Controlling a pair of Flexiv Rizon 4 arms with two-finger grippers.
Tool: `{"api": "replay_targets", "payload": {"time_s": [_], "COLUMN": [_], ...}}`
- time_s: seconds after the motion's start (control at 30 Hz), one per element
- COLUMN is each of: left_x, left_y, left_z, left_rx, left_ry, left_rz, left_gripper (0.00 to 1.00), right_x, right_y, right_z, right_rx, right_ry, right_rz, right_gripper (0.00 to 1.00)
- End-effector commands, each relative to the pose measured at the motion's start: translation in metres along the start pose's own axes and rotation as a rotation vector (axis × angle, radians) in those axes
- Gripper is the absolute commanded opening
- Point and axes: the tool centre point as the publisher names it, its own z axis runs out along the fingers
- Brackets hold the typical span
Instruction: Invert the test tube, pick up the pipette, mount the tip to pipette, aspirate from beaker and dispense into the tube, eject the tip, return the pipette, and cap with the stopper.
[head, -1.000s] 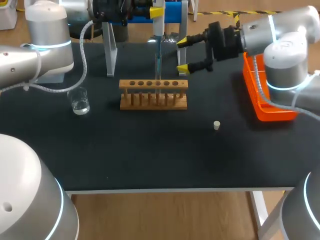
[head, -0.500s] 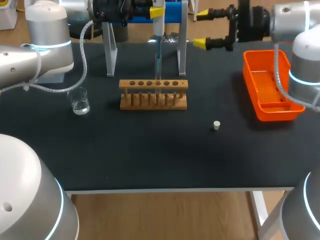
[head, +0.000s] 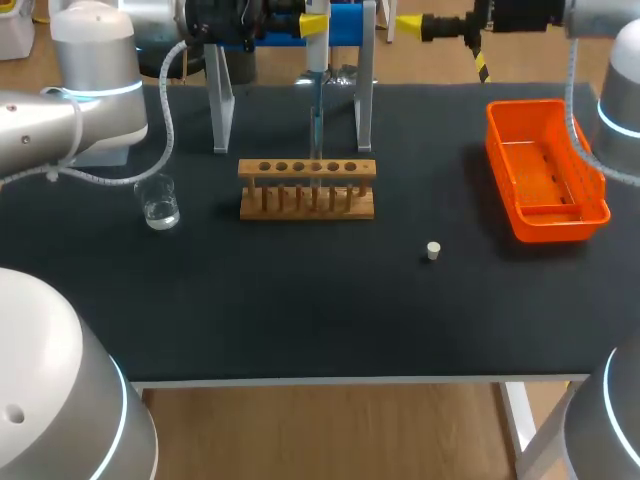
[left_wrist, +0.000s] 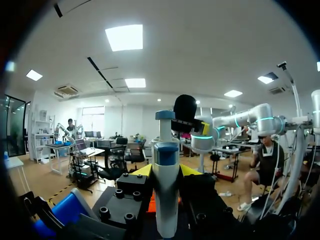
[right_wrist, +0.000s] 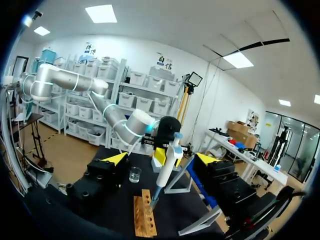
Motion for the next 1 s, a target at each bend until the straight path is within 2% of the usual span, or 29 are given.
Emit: {"api": "replay_targets", "payload": {"time_s": [0.03,0.1,0.2,0.27,0.4,0.63,1.0], "left_x": [-0.002,-0.002,-0.002,-0.002,-0.002,-0.002,-0.002], "left_y": [0.000,0.000,0.000,0.000,0.000,0.000,0.000], "left_z": [-0.001,-0.001,-0.001,-0.001,-0.001,-0.001,-0.001], "left_rx": [-0.002,-0.002,-0.002,-0.002,-0.002,-0.002,-0.002], "left_ry": [0.005,0.005,0.005,0.005,0.005,0.005,0.005], "left_rz": [0.000,0.000,0.000,0.000,0.000,0.000,0.000], "left_gripper": [0.00,0.00,0.00,0.00,0.00,0.00,0.00], "right_x": [-0.010,-0.011,-0.012,-0.013,-0.017,-0.022,-0.027], "right_y": [0.011,0.015,0.022,0.026,0.031,0.036,0.038], "right_z": [0.016,0.020,0.027,0.032,0.040,0.055,0.080], "right_rx": [0.001,-0.008,-0.018,-0.027,-0.033,-0.041,-0.048], "right_ry": [0.022,0.031,0.046,0.062,0.069,0.081,0.094], "right_rz": [0.013,0.020,0.030,0.041,0.060,0.102,0.157], "right_gripper": [0.58,0.49,0.42,0.31,0.25,0.02,0.00]}}
